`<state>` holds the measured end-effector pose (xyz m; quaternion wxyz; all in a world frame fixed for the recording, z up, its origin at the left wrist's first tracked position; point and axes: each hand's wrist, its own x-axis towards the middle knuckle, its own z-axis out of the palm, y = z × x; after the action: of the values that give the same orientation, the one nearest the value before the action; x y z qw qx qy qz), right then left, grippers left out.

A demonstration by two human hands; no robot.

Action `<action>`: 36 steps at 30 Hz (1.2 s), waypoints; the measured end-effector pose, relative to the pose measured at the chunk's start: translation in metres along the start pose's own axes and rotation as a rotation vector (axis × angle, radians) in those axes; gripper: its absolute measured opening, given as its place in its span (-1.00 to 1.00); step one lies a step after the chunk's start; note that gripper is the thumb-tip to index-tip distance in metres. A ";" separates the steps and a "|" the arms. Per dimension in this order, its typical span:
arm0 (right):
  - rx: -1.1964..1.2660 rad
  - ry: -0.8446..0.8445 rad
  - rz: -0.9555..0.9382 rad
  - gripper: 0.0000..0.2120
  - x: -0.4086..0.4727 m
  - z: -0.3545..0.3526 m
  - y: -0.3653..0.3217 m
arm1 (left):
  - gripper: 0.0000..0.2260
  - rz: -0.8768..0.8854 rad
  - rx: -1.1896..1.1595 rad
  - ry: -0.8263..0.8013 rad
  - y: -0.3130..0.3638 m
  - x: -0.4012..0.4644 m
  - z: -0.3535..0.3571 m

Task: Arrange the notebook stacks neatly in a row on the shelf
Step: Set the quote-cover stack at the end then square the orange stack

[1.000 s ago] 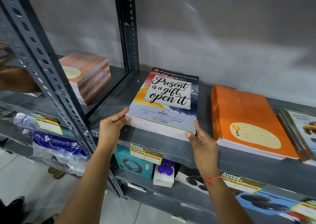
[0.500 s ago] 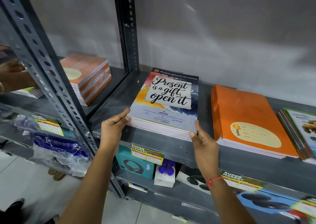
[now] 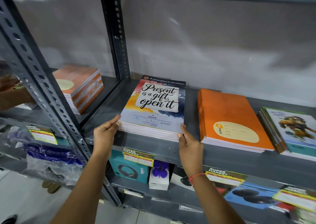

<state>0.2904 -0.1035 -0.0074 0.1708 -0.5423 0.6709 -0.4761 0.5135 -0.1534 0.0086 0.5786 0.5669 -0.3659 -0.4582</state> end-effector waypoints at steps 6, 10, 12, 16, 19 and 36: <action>-0.033 0.189 -0.172 -0.72 -0.002 -0.069 0.007 | -0.71 0.480 0.319 0.254 0.006 -0.061 0.063; 0.019 0.436 -0.068 -0.70 0.007 -0.139 0.045 | -0.66 0.491 0.242 -0.175 -0.004 -0.104 0.139; 0.065 0.429 0.106 -0.60 0.016 -0.164 0.066 | -0.67 0.421 0.248 -0.312 -0.016 -0.116 0.172; 0.217 0.134 0.346 -0.46 0.031 -0.179 0.094 | -0.63 0.152 0.185 -0.347 -0.032 -0.124 0.208; 0.343 -0.018 0.350 -0.37 0.031 -0.176 0.103 | -0.63 0.109 0.133 -0.303 -0.038 -0.129 0.218; 0.594 -0.152 0.265 -0.43 0.033 -0.201 0.129 | -0.67 0.023 0.009 -0.283 -0.044 -0.127 0.205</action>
<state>0.0565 -0.0470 -0.0060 0.4315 -0.4107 0.5530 -0.5826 0.2752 -0.0963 -0.0049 0.5240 0.4949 -0.4523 -0.5253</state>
